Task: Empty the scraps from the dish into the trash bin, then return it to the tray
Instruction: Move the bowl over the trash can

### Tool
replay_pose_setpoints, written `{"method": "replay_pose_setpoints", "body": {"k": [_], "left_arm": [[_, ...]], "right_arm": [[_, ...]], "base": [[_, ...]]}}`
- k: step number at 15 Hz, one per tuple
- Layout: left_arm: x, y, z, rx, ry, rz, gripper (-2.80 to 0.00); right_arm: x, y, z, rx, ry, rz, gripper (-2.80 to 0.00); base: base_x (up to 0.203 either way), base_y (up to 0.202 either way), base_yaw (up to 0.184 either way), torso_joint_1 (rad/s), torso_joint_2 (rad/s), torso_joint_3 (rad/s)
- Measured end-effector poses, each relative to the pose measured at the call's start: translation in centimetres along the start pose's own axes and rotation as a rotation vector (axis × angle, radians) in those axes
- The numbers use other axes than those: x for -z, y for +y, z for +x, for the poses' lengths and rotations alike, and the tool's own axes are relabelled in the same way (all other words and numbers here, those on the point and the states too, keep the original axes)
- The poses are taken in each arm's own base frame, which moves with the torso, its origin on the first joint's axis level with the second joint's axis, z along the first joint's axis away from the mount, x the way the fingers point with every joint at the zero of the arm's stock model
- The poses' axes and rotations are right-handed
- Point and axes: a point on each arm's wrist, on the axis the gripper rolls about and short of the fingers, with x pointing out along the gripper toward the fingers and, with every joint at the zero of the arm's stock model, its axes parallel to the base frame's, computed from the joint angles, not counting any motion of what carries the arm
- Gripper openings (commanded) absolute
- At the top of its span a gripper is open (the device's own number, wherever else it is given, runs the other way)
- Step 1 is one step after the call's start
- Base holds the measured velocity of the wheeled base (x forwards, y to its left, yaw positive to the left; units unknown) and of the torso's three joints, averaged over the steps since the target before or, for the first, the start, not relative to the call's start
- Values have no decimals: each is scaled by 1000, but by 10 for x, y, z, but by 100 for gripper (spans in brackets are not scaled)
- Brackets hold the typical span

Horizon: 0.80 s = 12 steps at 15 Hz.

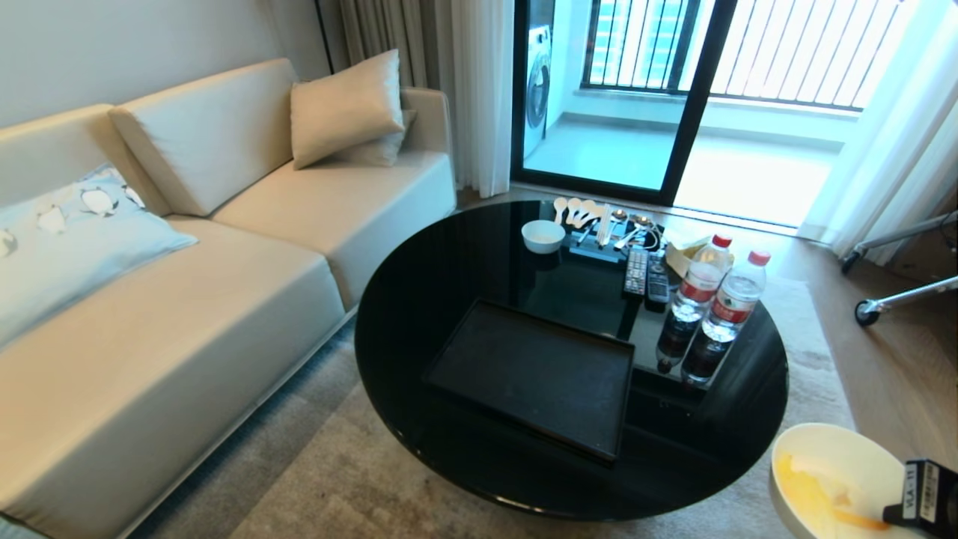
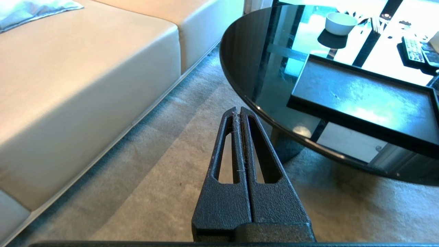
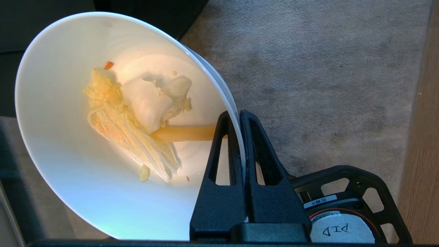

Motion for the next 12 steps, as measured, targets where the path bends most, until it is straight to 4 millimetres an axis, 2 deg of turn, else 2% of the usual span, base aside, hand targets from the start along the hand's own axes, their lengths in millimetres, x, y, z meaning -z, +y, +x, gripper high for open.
{"method": "replay_pose_setpoints", "body": {"k": [8,12], "left_arm": [[0,0,0,0,0,0,-280],[0,0,0,-1,0,0,-280]], "right_arm": [[0,0,0,1,0,1,-280],[0,0,0,-2,-3,0,-280]], "base": [[-186,0,-2,2,3,3],[-47,0,0,0,1,3]]}}
